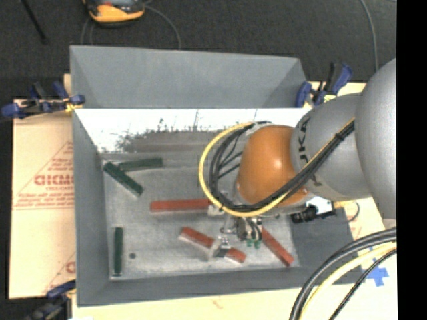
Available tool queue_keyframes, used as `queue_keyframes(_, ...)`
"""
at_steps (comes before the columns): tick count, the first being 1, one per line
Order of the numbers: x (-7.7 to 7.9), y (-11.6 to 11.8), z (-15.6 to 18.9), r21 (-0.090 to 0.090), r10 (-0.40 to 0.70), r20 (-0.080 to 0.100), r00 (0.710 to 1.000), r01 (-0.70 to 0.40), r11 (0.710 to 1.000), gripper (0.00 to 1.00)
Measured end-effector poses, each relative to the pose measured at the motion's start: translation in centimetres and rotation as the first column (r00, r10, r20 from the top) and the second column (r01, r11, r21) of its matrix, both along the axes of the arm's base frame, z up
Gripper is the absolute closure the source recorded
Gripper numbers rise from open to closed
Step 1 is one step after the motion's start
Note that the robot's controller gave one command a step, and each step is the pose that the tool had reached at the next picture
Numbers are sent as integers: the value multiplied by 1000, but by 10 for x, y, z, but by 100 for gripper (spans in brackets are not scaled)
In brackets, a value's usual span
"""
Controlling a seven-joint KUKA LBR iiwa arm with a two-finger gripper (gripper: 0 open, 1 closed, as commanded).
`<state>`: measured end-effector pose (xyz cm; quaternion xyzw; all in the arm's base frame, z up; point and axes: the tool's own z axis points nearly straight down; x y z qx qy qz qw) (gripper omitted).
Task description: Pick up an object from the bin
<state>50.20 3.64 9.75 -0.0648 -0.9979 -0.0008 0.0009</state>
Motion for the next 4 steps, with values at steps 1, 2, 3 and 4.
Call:
queue_keyframes(1, -11, 21, 20, 0, -126, 4, 992, 126, 992, 0)
queue_keyframes(2, -23, 35, -22, -1, -116, 11, 993, 116, 993, 0)
queue_keyframes(3, -26, 39, -18, 2, -113, -8, 994, 113, 994, 100)
queue_keyframes(4, -26, 39, -18, 2, -113, -8, 994, 113, 994, 100)
